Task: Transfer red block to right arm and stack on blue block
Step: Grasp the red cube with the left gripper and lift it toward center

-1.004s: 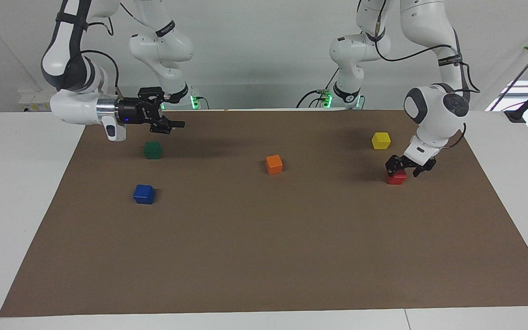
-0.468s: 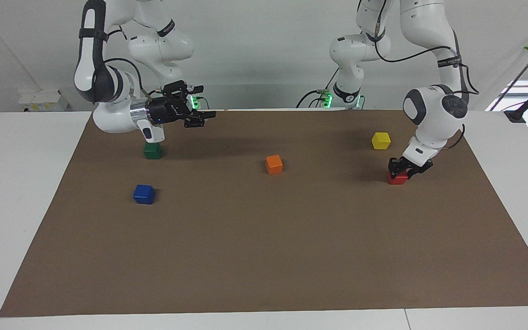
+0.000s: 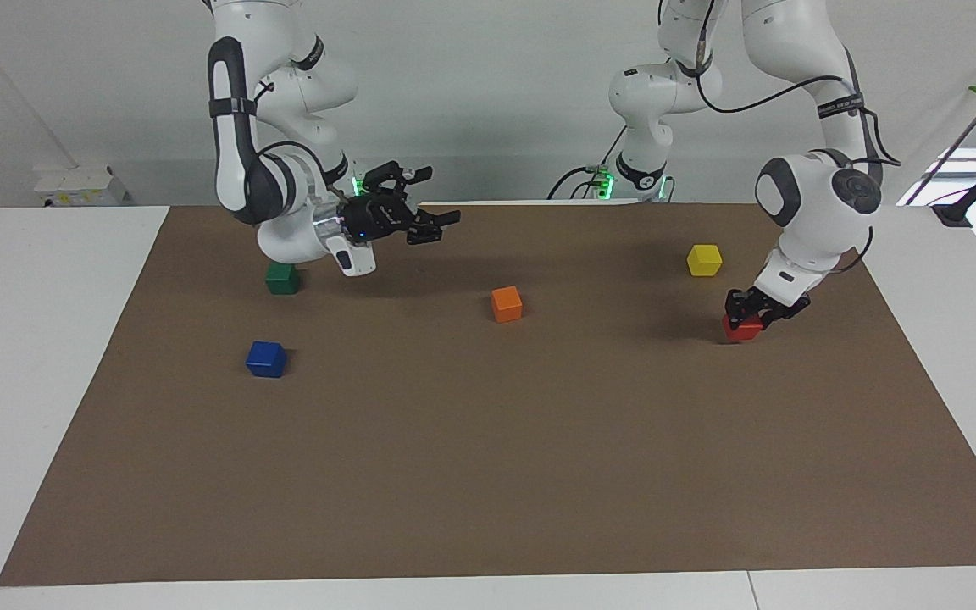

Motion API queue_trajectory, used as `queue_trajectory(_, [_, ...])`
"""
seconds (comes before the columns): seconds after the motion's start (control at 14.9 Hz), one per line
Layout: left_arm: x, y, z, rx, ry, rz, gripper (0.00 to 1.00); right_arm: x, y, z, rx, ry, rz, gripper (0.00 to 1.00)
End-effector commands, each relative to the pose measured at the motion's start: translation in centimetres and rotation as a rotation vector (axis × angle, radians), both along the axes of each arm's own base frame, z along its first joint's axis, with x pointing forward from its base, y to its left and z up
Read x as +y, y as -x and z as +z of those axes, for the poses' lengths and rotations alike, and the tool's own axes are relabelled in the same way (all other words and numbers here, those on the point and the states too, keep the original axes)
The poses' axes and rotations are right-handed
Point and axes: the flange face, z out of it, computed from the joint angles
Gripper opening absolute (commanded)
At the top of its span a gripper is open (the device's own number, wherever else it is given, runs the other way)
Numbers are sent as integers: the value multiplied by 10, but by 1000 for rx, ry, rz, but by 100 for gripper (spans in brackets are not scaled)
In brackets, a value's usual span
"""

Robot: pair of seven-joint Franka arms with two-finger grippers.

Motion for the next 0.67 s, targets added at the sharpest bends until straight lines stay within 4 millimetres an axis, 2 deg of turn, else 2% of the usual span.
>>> queue_trajectory(0.0, [-6, -21, 58, 18, -4, 108, 0, 25, 0, -2, 15, -84, -43, 100])
queue_trajectory(0.07, [-13, -22, 68, 27, -3, 160, 0, 32, -1, -6, 27, -98, -49, 100])
queue_trajectory(0.2, [-40, -21, 87, 45, -3, 255, 0, 42, -2, -18, 38, -142, -42, 100])
queue_trajectory(0.33, [-67, -19, 103, 77, 40, 399, 0, 44, -1, -21, 40, -143, -38, 100])
queue_trajectory(0.6, [-100, -18, 131, 144, 124, 672, 0, 45, -9, -26, 21, -82, -74, 100])
